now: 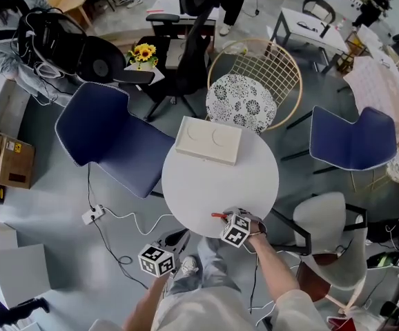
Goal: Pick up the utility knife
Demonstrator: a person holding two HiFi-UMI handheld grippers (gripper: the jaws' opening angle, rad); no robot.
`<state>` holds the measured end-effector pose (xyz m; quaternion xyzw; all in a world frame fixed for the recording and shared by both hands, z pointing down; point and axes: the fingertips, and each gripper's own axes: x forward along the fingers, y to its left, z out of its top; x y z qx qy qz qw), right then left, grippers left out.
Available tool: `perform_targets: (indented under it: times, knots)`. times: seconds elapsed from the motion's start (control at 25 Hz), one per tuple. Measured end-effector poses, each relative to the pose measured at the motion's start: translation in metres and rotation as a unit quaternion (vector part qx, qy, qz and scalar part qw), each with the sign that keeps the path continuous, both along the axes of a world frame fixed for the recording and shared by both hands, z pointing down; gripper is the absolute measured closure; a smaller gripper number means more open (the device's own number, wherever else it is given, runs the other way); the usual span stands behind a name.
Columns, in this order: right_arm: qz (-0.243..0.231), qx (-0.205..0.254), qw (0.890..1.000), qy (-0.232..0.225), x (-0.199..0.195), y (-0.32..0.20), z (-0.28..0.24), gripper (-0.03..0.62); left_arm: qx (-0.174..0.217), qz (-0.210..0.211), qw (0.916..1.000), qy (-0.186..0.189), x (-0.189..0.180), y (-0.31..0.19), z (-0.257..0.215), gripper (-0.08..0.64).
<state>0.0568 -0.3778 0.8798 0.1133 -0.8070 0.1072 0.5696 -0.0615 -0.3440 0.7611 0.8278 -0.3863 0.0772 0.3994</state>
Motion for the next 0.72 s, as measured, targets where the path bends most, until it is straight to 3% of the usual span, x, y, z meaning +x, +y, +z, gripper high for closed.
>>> perform_targets:
  times: [0.24, 0.72]
  knots:
    - [-0.021, 0.05, 0.999, -0.003, -0.01, -0.004, -0.02, 0.509, 0.02, 0.009, 0.9997, -0.004, 0.0, -0.008, -0.01, 0.548]
    - [0.014, 0.144, 0.989, -0.019, -0.009, 0.018, -0.095, 0.511, 0.085, 0.053, 0.995, -0.002, 0.016, 0.006, -0.051, 0.548]
